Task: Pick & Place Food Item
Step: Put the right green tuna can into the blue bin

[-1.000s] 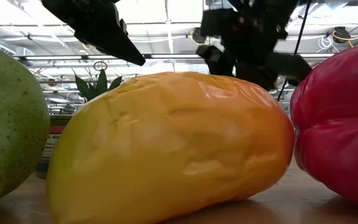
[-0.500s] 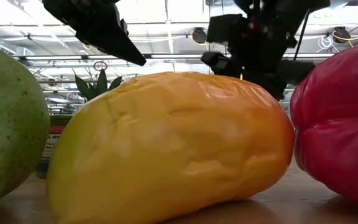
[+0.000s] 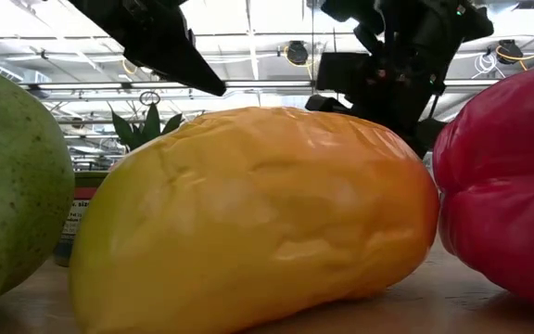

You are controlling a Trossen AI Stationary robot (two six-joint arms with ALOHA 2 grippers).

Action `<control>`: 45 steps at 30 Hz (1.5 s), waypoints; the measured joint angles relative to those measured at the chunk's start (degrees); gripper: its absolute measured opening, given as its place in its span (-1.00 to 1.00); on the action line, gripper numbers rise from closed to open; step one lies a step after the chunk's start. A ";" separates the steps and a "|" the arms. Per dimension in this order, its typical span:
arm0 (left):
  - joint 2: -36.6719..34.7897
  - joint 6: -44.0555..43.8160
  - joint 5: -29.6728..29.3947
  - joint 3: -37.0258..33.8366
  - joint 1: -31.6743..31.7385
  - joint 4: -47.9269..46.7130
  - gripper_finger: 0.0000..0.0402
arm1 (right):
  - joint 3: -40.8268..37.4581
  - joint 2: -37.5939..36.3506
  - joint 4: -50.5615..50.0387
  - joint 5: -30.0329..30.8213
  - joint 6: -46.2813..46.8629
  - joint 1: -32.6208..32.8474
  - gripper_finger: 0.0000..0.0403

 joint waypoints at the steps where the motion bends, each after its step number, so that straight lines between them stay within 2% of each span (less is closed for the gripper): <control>1: 0.00 -0.19 0.00 0.00 0.18 0.00 -0.75 | -0.17 -0.04 0.02 -0.12 0.27 -0.31 -0.53; 6: 0.00 -0.64 0.00 0.00 0.81 0.37 -0.75 | -0.40 -0.06 -0.28 -0.06 0.69 -1.19 -0.68; 12: 0.00 0.97 0.04 0.00 0.77 1.27 -0.75 | -0.40 -0.08 -0.18 -0.29 2.87 -3.23 -0.97; 16: 0.00 3.72 0.04 0.00 0.79 1.30 -0.75 | -0.40 -0.08 0.03 -0.82 5.82 -4.84 -0.99; 21: 0.93 6.75 0.02 0.00 1.34 1.46 -0.75 | -0.40 -0.53 1.16 -4.82 5.83 -6.04 -1.00; 27: 7.78 11.18 0.04 0.02 1.95 7.40 -0.72 | 0.73 -0.53 0.74 -7.77 7.26 -6.52 -1.00; 30: 12.05 16.94 0.07 0.01 1.92 12.82 -0.57 | 1.75 -0.43 -0.39 -8.32 7.29 -6.45 -1.00; 35: 16.09 22.38 -0.76 0.02 1.96 18.37 -0.16 | 3.04 -0.46 -1.26 -8.21 8.20 -6.45 -1.00; 41: 16.83 22.95 -3.35 0.02 2.20 19.65 0.31 | 3.38 -0.46 -0.91 -7.74 8.30 -6.64 -1.00; 45: 16.81 22.27 -5.45 0.04 2.52 19.88 0.55 | 3.39 -0.57 -0.53 -7.72 9.25 -7.50 -1.00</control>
